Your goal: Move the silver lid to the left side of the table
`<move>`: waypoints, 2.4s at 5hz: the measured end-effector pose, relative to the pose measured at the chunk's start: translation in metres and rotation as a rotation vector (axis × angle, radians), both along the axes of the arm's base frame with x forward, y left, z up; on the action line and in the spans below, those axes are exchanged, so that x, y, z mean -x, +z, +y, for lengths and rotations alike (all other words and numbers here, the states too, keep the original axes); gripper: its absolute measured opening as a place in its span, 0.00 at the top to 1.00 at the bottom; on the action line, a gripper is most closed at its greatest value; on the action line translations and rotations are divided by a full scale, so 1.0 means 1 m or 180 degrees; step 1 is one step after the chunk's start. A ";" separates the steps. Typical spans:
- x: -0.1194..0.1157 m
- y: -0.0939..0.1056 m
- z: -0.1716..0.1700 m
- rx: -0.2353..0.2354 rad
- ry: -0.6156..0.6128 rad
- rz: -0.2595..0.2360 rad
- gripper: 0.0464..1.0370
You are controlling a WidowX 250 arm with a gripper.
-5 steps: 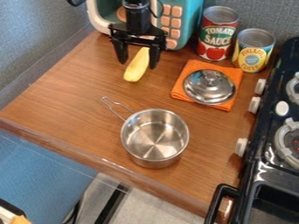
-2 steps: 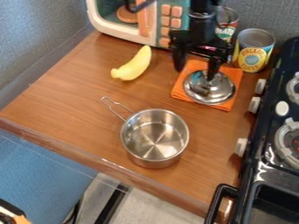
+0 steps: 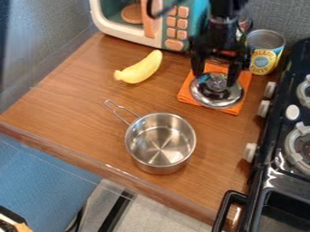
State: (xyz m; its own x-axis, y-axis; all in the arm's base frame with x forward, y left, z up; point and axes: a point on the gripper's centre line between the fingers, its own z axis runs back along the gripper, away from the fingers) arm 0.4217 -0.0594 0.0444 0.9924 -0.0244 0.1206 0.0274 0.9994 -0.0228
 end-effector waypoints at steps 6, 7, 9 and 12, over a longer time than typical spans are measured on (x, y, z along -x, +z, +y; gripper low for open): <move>-0.005 -0.008 -0.007 0.0032 -0.0107 0.0047 0.76; -0.007 0.025 0.001 0.0225 -0.0037 -0.0125 0.76; 0.038 0.069 0.090 0.0359 0.0467 -0.0296 0.76; 0.122 0.061 0.214 -0.0139 0.0792 -0.0432 0.76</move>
